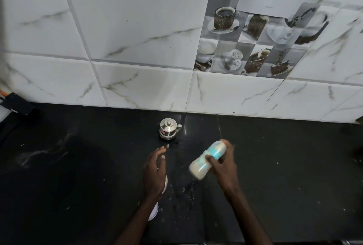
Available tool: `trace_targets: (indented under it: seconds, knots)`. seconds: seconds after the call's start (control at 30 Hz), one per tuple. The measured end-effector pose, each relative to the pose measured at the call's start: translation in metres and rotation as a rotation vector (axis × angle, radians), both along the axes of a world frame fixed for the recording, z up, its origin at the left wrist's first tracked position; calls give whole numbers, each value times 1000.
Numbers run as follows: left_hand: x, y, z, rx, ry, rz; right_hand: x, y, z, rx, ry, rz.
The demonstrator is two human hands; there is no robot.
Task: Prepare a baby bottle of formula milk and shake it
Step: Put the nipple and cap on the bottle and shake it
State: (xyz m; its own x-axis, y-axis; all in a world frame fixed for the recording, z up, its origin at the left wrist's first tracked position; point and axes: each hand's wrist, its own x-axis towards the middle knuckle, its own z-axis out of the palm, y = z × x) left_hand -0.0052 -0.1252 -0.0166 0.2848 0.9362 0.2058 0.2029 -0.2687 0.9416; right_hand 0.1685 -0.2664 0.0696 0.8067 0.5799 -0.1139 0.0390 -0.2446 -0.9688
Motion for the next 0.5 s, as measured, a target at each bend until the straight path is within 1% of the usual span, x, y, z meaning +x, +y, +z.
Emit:
trace_targets:
  seconds: [0.03, 0.07, 0.13, 0.17, 0.27, 0.3, 0.37, 0.4, 0.47, 0.5]
  knots:
    - [-1, 0, 0, 10, 4, -4, -5, -1, -4, -43, -8, 87]
    - [-1, 0, -1, 22, -2, -5, -9, -3, -7, -61, -20, 95]
    - [2, 1, 0, 17, -15, -10, -10, -5, -8, -22, -22, -106]
    - [2, 0, 1, 1, -16, -8, -10, -5, -8, -15, 2, -151]
    - [-1, -2, -1, -1, -1, -9, -18, -4, -17, -49, 80, 47]
    - [-1, -1, -1, 6, -7, -12, -19, -4, -21, -31, 90, -8]
    - [1, -1, -1, -11, -21, -8, -17, -7, -23, 16, 94, -204]
    - [1, -1, 0, -25, -15, 0, -17, -6, -23, 16, 112, -192]
    - [1, -2, 2, -22, 7, 0, -22, -5, -24, 5, 145, -22]
    - [1, -1, 3, -5, 9, -3, -23, -5, -24, 19, 141, -9]
